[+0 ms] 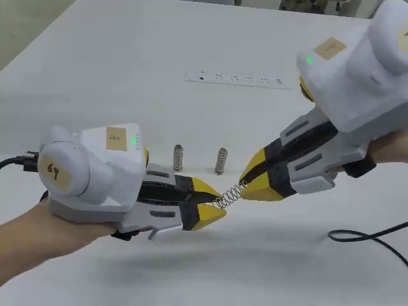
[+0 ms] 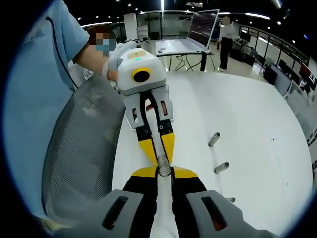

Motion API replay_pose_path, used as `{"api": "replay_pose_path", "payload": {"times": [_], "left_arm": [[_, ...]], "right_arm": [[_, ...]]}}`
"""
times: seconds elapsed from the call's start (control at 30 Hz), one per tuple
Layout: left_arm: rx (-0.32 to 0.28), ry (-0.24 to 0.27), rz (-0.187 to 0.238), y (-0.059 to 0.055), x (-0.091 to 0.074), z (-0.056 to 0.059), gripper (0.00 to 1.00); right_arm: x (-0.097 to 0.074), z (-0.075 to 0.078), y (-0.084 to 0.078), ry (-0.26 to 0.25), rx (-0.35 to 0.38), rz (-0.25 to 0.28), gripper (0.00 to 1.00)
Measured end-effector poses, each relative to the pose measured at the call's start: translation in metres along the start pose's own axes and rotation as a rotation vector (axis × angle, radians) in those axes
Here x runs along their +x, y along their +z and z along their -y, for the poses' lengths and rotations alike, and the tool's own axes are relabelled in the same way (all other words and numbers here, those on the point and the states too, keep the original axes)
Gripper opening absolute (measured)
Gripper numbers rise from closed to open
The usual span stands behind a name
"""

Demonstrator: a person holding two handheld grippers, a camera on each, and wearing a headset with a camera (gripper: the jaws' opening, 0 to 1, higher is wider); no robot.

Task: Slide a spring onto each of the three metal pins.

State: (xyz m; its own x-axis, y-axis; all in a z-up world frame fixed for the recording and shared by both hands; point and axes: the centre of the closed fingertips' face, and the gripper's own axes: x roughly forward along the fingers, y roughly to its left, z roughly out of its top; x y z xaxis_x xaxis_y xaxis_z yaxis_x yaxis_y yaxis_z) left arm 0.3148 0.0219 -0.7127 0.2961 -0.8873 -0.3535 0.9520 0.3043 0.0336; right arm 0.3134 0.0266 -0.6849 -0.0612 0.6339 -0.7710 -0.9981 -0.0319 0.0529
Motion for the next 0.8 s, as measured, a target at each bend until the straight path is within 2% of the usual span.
{"api": "replay_pose_path", "payload": {"times": [0.5,0.8], "left_arm": [[0.004,0.001,-0.025,-0.0046,0.0018,0.0002,0.02],[-0.007,0.014,-0.012,-0.0036,0.0018,-0.0025,0.01]], "right_arm": [[0.0057,-0.0029,0.0045,0.005,-0.073,-0.057,0.07],[0.0037,-0.0029,0.0035,0.007,-0.081,-0.066,0.08]]}}
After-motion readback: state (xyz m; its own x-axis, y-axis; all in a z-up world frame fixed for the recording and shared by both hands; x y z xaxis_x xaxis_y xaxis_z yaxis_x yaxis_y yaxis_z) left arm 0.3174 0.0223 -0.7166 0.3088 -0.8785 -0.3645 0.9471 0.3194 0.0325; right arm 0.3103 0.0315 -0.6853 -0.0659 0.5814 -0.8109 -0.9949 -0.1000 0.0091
